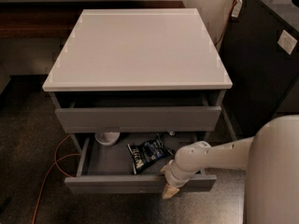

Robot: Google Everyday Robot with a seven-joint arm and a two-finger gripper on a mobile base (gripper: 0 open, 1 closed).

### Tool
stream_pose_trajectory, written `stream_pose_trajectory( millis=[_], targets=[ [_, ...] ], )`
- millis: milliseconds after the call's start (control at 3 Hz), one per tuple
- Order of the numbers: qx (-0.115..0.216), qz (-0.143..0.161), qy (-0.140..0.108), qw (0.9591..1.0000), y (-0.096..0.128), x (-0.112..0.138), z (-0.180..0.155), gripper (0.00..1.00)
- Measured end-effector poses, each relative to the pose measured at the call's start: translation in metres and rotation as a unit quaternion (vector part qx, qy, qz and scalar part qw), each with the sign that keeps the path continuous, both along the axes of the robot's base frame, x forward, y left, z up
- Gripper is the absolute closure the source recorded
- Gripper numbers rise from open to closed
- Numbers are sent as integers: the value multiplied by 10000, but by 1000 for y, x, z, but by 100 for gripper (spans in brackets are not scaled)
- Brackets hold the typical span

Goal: Pick blue chip bag from middle drawer and place on counter

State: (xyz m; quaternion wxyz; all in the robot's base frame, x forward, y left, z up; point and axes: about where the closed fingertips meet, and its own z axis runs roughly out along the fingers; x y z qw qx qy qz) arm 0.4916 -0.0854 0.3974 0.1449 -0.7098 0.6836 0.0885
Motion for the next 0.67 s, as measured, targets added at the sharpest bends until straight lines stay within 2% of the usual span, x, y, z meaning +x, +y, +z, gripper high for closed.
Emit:
stream_pose_trajectory(
  millis=[333,667],
  targets=[
    [27,152,37,9999,8,-34,-11,69],
    [27,152,37,9999,8,-33,-5,92]
  ],
)
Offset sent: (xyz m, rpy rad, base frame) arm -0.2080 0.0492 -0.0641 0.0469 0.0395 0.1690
